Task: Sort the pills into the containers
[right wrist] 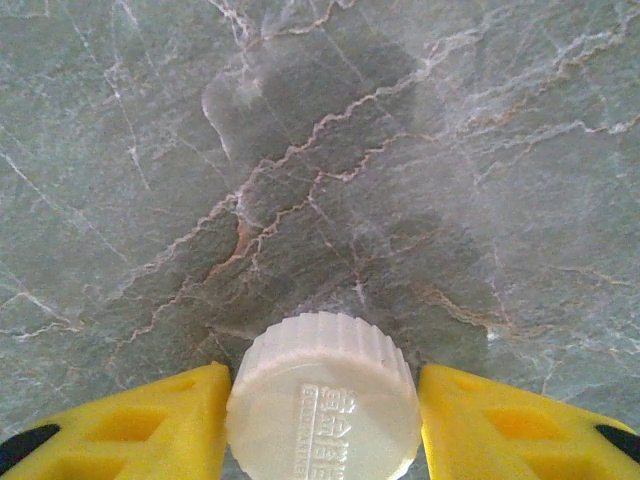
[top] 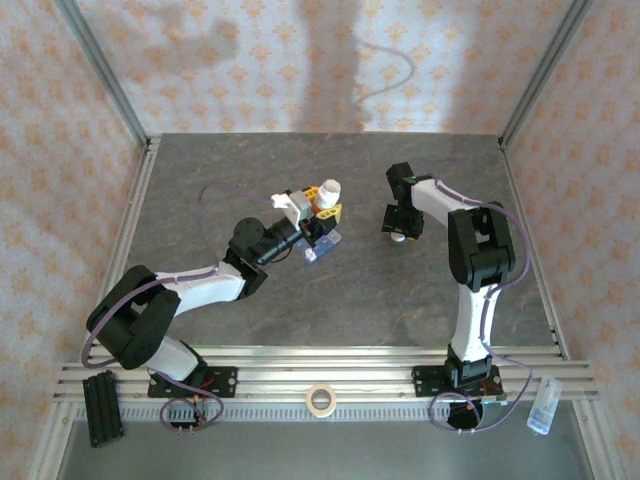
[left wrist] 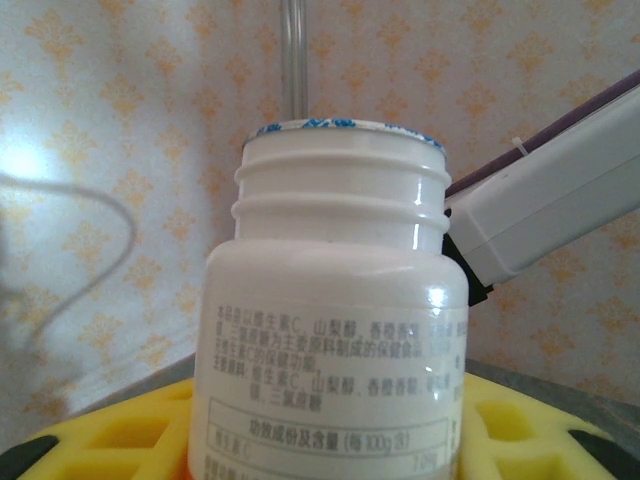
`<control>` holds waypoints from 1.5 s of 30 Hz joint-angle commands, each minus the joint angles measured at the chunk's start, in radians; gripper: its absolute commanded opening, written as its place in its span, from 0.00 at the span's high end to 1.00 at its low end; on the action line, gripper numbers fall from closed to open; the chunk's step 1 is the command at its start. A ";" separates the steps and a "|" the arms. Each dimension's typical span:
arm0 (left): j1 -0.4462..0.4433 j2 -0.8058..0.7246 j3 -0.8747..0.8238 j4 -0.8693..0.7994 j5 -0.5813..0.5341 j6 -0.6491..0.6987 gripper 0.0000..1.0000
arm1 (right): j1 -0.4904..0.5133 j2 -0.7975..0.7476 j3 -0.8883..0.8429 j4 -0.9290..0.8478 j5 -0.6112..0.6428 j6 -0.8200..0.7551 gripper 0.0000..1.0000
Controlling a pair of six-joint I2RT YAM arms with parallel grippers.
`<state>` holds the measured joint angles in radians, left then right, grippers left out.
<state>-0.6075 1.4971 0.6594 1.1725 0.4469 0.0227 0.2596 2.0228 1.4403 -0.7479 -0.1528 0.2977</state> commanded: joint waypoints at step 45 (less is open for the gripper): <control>0.041 0.288 0.075 0.110 0.050 0.078 1.00 | 0.056 -0.286 0.410 -0.323 -0.276 -0.097 0.64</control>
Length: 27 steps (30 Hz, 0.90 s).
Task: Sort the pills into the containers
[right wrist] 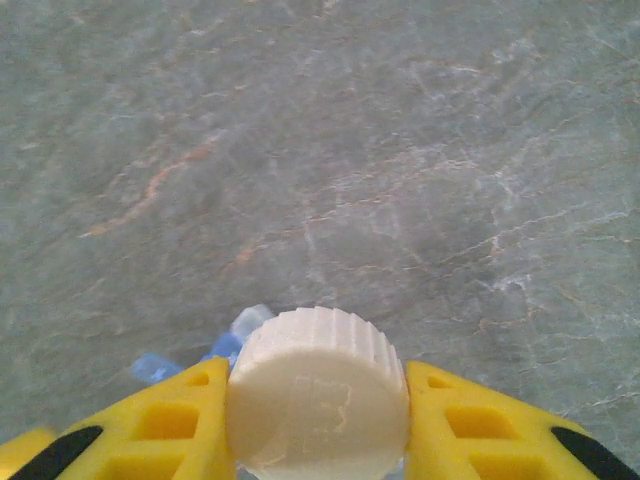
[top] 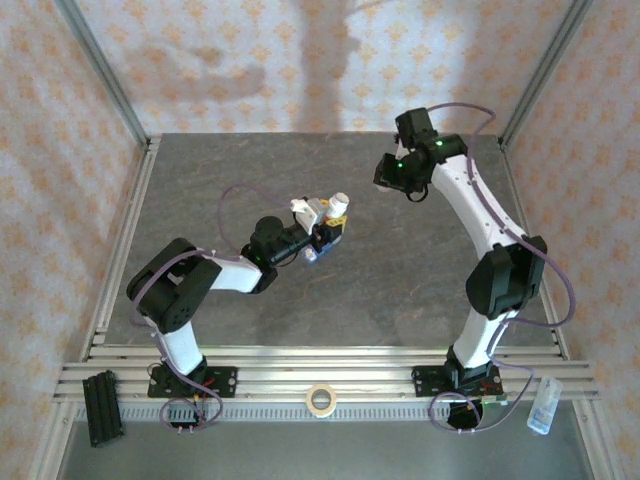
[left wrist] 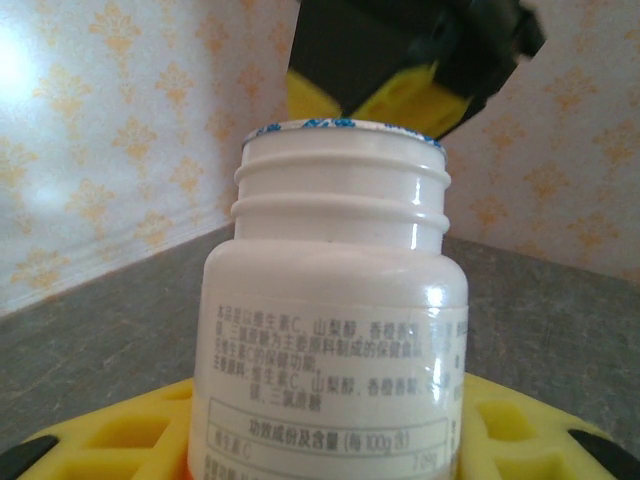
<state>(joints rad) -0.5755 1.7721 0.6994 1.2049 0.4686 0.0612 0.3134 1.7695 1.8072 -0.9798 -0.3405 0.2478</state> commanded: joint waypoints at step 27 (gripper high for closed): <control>0.012 0.064 0.092 0.065 0.150 0.056 1.00 | 0.077 0.001 0.123 -0.227 -0.415 -0.244 0.63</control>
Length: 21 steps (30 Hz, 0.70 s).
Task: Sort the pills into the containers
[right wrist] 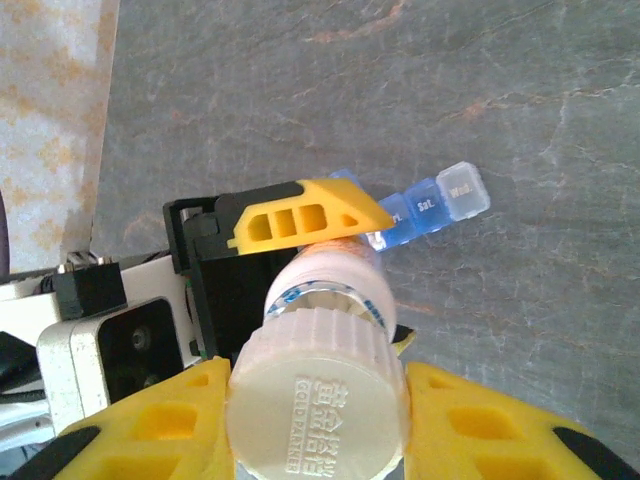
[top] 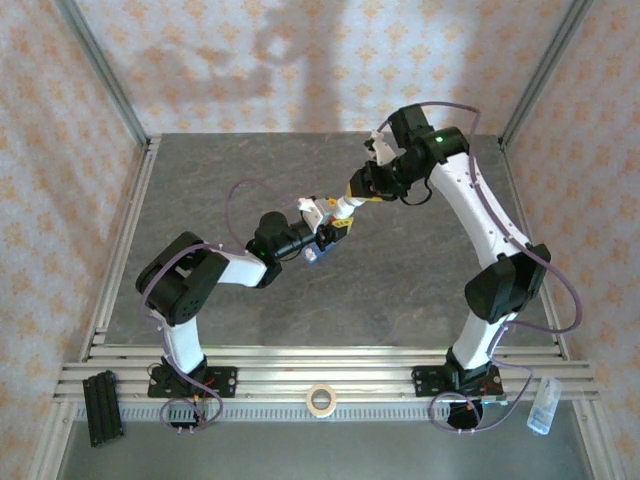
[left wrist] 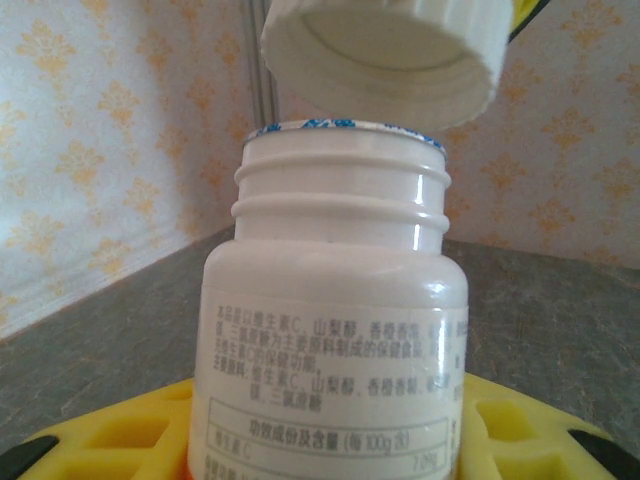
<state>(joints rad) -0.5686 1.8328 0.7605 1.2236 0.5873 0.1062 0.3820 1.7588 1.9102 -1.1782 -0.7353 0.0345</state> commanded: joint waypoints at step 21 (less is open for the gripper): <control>0.003 -0.029 0.029 0.013 0.087 0.037 1.00 | 0.010 0.076 0.035 -0.080 0.007 -0.081 0.63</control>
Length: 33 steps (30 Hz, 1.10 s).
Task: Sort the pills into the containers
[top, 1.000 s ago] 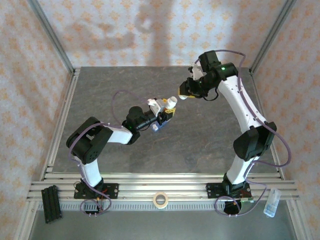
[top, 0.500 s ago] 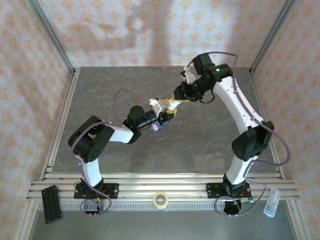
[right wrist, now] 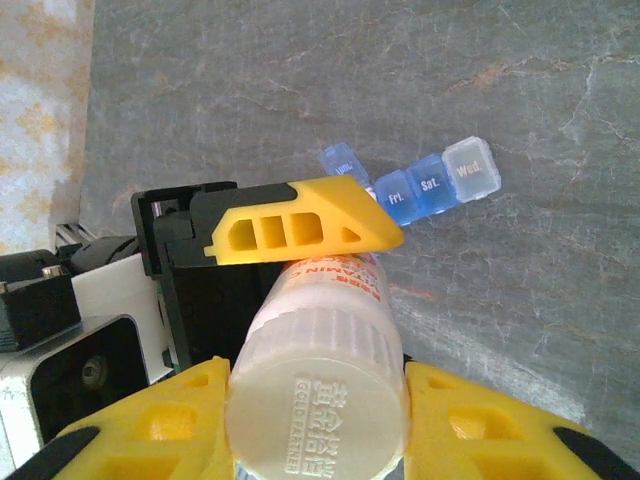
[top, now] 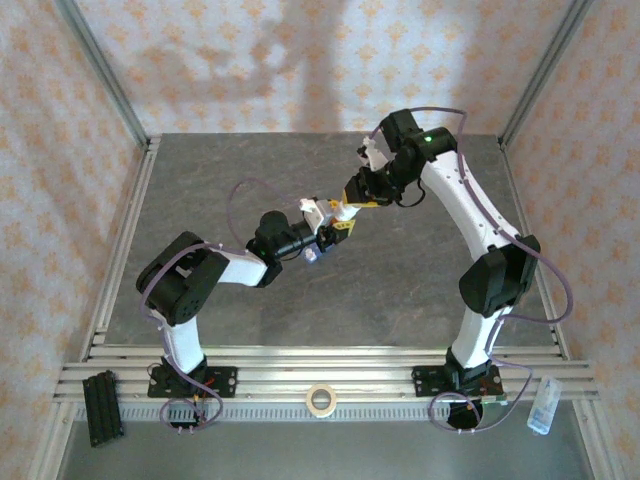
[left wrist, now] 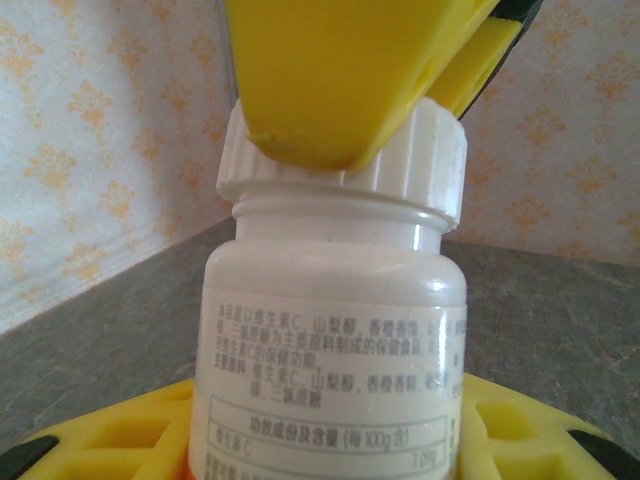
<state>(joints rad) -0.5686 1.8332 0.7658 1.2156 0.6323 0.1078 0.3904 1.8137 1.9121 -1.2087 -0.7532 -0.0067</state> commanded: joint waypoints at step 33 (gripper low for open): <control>-0.011 -0.021 0.048 0.018 0.051 -0.008 1.00 | 0.004 -0.005 -0.151 0.139 -0.007 0.175 0.51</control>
<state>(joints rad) -0.5697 1.8297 0.7719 1.0885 0.6731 0.0982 0.3847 1.8164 1.7580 -1.0805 -0.7963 0.1455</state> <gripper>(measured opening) 0.444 0.484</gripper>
